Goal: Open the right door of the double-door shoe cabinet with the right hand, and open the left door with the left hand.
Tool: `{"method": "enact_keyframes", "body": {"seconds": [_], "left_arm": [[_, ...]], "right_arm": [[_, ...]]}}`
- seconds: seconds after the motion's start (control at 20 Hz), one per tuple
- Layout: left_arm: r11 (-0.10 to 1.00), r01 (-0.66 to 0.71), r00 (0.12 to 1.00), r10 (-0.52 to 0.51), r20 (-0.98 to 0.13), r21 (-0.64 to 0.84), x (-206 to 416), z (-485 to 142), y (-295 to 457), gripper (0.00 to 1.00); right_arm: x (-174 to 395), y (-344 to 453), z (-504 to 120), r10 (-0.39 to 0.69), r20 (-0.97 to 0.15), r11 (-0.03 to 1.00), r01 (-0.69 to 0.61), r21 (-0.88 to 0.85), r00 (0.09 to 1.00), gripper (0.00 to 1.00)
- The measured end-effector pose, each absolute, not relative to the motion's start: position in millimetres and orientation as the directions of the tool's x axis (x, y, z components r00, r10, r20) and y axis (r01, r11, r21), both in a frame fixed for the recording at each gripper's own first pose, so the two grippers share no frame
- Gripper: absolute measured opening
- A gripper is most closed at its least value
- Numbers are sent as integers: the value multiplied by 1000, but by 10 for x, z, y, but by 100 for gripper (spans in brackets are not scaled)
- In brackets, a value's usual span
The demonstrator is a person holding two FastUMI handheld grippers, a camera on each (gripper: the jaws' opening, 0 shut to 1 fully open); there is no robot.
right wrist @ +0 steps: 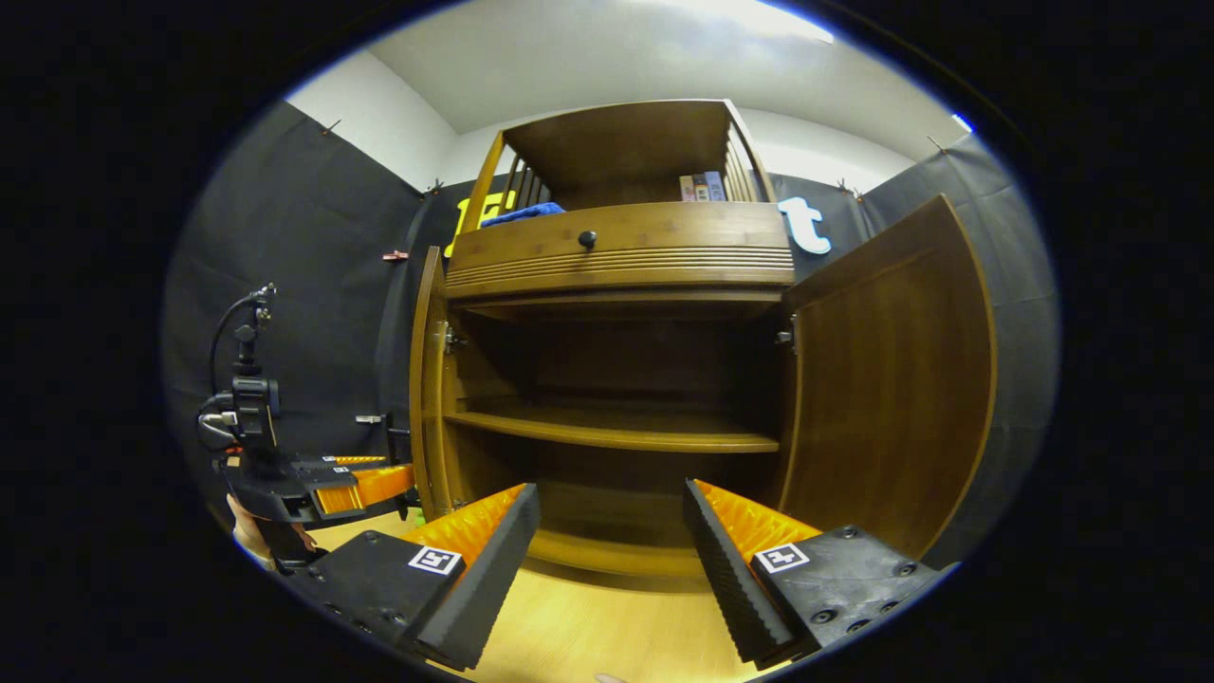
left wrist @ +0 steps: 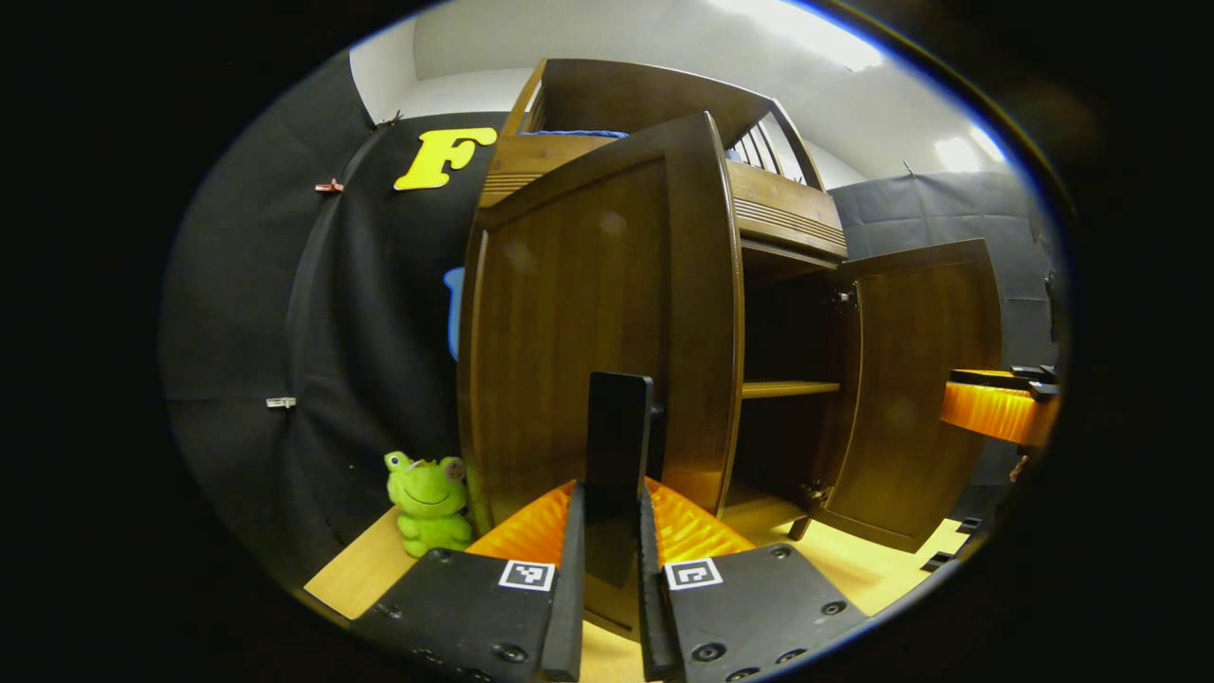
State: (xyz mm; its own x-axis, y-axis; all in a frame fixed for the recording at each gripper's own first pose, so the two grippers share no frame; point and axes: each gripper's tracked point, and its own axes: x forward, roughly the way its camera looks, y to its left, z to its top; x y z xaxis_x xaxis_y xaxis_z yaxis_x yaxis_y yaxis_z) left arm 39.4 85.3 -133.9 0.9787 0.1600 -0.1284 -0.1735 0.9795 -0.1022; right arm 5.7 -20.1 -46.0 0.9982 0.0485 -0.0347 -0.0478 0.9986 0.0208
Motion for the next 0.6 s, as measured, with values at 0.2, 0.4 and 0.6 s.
{"method": "enact_keyframes", "body": {"seconds": [0.2, 0.4, 0.6], "left_arm": [[969, -232, 968, 221, -123, -82, 164, -1330, 1073, 28], [953, -294, 952, 286, -112, -70, -41, -1323, 1324, 21], [933, -356, 930, 350, -115, -45, -195, -1364, 1582, 20]], "right_arm": [[65, 89, -446, 103, -32, 995, -103, 3, 994, 96], [101, 353, -444, 151, -32, 989, -150, 11, 988, 97], [188, 593, -491, 199, -52, 980, -199, 8, 979, 97]]}}
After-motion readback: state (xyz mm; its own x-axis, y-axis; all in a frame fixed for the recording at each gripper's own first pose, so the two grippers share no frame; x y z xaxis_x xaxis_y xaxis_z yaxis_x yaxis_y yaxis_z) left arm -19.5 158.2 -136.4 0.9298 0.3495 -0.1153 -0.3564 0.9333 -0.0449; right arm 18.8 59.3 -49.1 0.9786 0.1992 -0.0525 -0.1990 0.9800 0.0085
